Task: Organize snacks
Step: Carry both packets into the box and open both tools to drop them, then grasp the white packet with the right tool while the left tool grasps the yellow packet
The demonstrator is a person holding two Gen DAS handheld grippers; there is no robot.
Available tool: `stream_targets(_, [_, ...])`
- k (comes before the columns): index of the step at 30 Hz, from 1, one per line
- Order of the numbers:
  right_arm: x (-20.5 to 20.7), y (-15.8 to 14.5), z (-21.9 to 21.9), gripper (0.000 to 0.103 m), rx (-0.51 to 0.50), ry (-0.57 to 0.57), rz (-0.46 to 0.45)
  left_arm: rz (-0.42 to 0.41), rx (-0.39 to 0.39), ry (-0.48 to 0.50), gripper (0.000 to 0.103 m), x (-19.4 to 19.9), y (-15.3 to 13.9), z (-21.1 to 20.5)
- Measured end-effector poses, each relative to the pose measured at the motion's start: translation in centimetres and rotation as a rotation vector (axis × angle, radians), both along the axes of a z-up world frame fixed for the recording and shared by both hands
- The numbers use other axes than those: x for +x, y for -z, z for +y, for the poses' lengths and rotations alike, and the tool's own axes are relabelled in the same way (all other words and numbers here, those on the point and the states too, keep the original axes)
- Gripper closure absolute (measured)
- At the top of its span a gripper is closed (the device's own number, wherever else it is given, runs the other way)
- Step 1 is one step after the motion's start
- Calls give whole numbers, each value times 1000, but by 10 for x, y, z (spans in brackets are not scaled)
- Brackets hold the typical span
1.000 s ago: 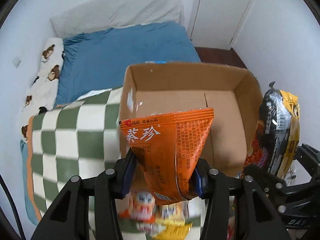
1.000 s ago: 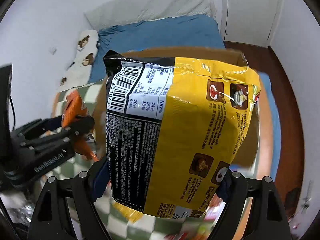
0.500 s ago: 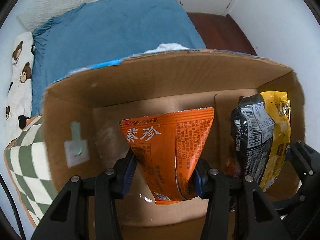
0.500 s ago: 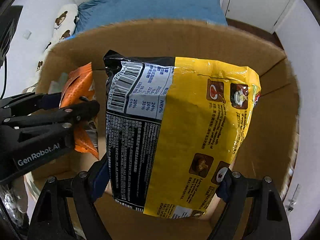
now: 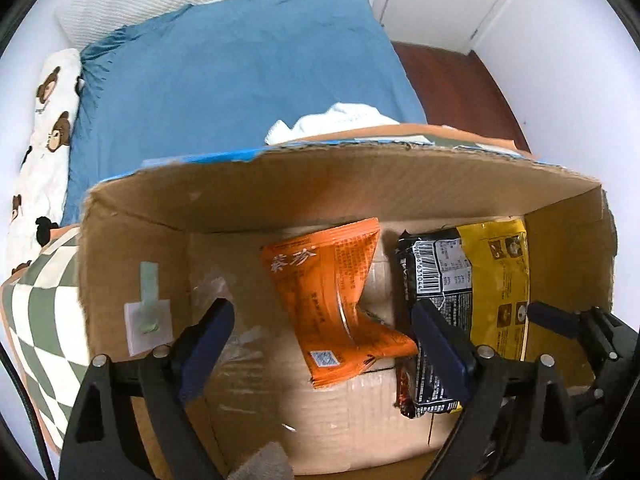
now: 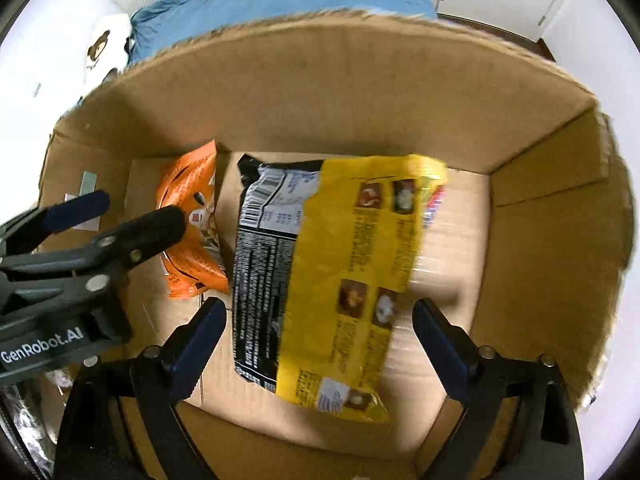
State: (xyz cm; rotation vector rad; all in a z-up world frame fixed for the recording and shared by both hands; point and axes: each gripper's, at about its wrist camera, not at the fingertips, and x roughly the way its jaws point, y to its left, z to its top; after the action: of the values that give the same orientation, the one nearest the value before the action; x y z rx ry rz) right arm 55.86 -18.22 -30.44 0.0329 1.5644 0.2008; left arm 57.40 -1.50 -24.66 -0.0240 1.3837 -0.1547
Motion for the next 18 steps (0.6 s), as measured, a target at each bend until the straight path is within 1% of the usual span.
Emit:
stream_targets(2, [-3, -1, -14, 7, -10, 22, -24, -32, 7, -9, 12, -6, -8, 1])
stream_targets(3, [-10, -11, -14, 7, -14, 29, -35, -51, 17, -21, 12, -11, -12, 3])
stream_targets(9, [-39, -29, -36, 7, -57, 64, -130, -171, 51, -69, 12, -44, -37, 9])
stream_targets(11, [-48, -33, -51, 7, -61, 86, -170, -200, 67, -85, 12, -58, -47, 12])
stream_targets(12, [-49, -30, -61, 7, -67, 93, -188, -216, 66, -93, 12, -66, -53, 14])
stream_targets(14, [-58, -34, -78, 7, -71, 102, -222, -244, 65, -105, 12, -80, -65, 16])
stream_targets(17, [-74, -53, -86, 7, -75, 114, -267, -269, 69, -116, 12, -94, -77, 19])
stream_targets(18, [-80, -67, -72, 7, -76, 117, -280, -280, 68, -120, 12, -100, -82, 21])
